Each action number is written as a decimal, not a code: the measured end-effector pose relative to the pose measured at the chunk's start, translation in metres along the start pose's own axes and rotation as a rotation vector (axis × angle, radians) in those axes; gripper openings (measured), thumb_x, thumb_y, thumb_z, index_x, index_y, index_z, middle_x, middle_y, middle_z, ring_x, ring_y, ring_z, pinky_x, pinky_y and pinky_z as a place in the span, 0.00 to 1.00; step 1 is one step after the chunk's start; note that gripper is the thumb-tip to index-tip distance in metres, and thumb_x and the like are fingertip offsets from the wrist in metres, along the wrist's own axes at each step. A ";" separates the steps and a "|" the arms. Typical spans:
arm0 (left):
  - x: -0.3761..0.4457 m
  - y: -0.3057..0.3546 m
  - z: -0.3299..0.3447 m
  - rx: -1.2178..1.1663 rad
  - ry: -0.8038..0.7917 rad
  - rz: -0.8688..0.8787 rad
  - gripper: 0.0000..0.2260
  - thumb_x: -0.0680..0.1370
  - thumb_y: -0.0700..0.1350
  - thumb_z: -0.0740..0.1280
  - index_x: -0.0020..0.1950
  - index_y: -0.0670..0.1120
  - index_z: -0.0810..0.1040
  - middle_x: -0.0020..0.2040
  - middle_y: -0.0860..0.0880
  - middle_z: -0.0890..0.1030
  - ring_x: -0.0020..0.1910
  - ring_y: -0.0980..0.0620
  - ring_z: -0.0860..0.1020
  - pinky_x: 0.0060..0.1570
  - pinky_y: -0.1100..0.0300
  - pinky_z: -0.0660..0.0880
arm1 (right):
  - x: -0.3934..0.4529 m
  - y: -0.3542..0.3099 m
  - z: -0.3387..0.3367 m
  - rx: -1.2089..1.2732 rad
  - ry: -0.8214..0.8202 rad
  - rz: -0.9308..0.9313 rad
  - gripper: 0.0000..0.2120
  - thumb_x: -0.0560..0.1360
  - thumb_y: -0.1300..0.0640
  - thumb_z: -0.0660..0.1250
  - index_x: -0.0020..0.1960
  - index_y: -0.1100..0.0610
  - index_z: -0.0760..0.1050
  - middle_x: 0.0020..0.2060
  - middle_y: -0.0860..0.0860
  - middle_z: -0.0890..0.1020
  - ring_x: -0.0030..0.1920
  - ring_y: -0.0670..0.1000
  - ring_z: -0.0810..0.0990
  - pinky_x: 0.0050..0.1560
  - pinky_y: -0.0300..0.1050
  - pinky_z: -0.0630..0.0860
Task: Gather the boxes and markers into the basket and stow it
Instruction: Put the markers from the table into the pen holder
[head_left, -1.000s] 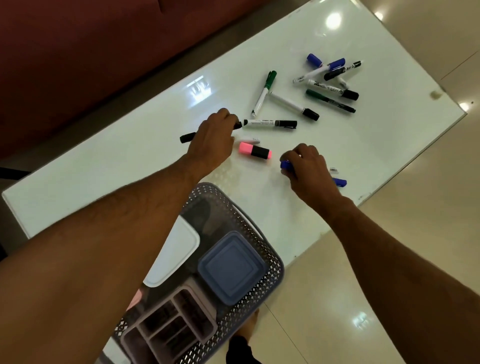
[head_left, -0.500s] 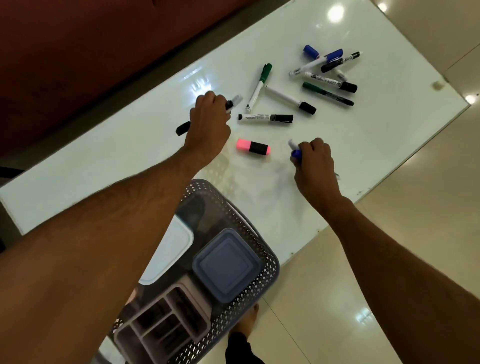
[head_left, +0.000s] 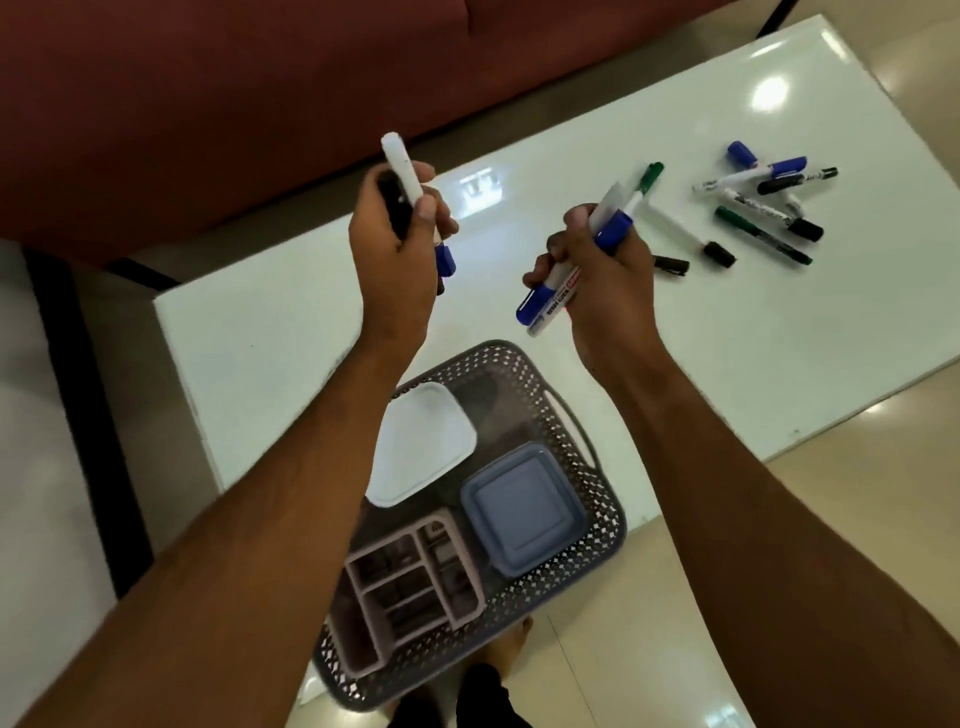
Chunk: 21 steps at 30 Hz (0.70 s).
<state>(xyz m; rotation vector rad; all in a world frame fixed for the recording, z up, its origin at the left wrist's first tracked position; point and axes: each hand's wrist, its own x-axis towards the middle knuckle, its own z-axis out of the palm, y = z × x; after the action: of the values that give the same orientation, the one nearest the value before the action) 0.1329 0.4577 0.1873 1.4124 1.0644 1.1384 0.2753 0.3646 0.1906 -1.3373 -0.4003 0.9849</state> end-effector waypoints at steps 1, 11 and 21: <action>-0.008 0.003 -0.016 -0.020 0.012 -0.002 0.08 0.82 0.32 0.60 0.60 0.37 0.73 0.45 0.42 0.78 0.41 0.50 0.79 0.53 0.54 0.82 | -0.007 0.004 0.011 0.021 -0.041 0.016 0.05 0.84 0.58 0.63 0.52 0.60 0.71 0.37 0.54 0.75 0.36 0.55 0.78 0.48 0.56 0.82; -0.112 0.018 -0.125 -0.130 0.090 -0.072 0.07 0.84 0.31 0.58 0.60 0.37 0.72 0.46 0.39 0.77 0.43 0.41 0.79 0.50 0.54 0.80 | -0.100 0.042 0.077 -0.043 -0.326 0.081 0.07 0.85 0.60 0.62 0.48 0.57 0.74 0.36 0.53 0.75 0.38 0.57 0.77 0.49 0.56 0.79; -0.237 0.032 -0.160 -0.202 0.260 -0.122 0.06 0.83 0.30 0.60 0.59 0.35 0.73 0.47 0.32 0.77 0.46 0.35 0.79 0.57 0.44 0.80 | -0.196 0.064 0.077 -0.141 -0.182 -0.017 0.11 0.86 0.55 0.61 0.45 0.56 0.70 0.36 0.57 0.70 0.40 0.59 0.69 0.43 0.50 0.75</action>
<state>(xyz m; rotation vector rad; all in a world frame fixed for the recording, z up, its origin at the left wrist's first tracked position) -0.0641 0.2483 0.2030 1.0481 1.1638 1.3247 0.0855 0.2548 0.2051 -1.3721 -0.6284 1.0843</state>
